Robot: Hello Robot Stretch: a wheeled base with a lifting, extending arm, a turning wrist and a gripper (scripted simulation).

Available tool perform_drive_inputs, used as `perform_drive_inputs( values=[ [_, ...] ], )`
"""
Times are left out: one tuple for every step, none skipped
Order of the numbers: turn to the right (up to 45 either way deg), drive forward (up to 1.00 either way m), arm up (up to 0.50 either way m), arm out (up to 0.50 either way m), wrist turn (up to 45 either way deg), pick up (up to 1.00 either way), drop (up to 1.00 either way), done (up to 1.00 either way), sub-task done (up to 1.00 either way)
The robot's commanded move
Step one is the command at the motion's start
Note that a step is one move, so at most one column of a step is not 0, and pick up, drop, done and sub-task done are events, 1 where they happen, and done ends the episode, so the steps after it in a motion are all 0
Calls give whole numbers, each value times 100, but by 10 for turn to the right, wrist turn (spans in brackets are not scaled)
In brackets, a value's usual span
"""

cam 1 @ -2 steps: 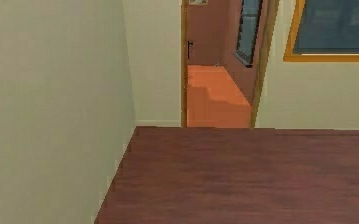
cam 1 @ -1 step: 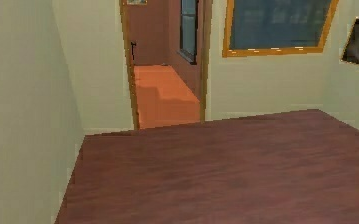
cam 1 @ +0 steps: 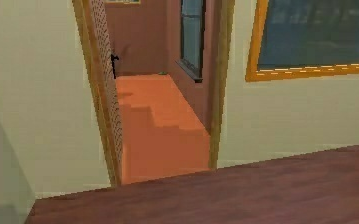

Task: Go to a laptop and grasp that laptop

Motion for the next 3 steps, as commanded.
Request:
perform_drive_inputs(
  values=[
    [0, 100, 0, 0, 0, 0, 0, 0, 0],
    [240, 0, 0, 0, 0, 0, 0, 0, 0],
    [0, 5, 0, 0, 0, 0, 0, 0, 0]
  ],
)
